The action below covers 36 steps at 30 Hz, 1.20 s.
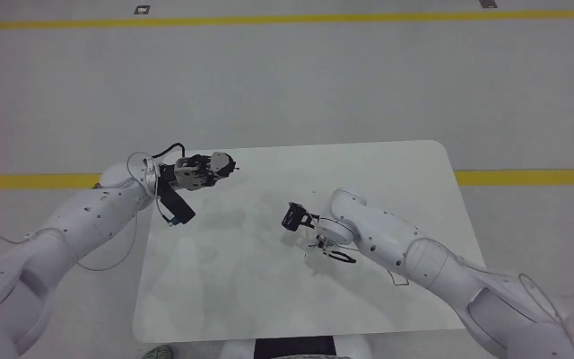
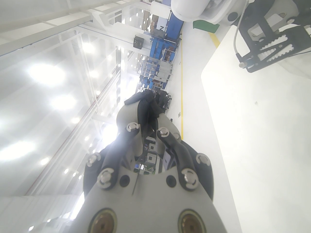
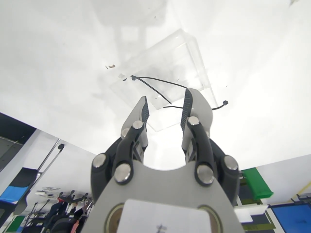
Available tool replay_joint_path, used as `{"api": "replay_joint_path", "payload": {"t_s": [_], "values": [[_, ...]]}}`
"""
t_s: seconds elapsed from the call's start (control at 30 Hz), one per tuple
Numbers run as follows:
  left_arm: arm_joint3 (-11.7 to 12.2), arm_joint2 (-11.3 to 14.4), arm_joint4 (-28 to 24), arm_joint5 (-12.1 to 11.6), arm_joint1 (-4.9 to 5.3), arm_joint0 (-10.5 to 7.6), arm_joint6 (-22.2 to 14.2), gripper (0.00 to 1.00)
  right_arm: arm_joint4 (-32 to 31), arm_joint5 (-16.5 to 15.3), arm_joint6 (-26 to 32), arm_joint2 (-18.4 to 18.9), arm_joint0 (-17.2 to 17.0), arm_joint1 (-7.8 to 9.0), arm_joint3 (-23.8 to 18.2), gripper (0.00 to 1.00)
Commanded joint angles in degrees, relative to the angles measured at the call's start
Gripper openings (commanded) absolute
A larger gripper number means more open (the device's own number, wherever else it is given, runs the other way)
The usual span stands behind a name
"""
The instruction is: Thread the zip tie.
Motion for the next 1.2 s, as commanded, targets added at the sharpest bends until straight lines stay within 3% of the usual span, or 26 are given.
{"api": "replay_joint_path", "payload": {"t_s": [0.0, 0.5, 0.6, 0.8, 1.17], "values": [[0.0, 0.0, 0.0, 0.0, 0.0, 0.0, 0.0, 0.0, 0.6, 0.5, 0.0, -0.9, 0.5, 0.05, 0.3, 0.32], [0.0, 0.0, 0.0, 0.0, 0.0, 0.0, 0.0, 0.0, 2.3, 3.2, 0.0, -6.0, 2.7, -2.29, 4.4, 0.35], [0.0, 0.0, 0.0, 0.0, 0.0, 0.0, 0.0, 0.0, 1.8, 3.8, 0.0, -6.3, 2.8, -2.82, 5.2, 0.3], [0.0, 0.0, 0.0, 0.0, 0.0, 0.0, 0.0, 0.0, 1.4, 5.4, -0.4, -5.6, 2.5, -3.84, 6.3, 0.18], [0.0, 0.0, 0.0, 0.0, 0.0, 0.0, 0.0, 0.0, -0.8, 10.4, -2.8, -2.2, 1.3, -4.52, 7.2, 0.21]]}}
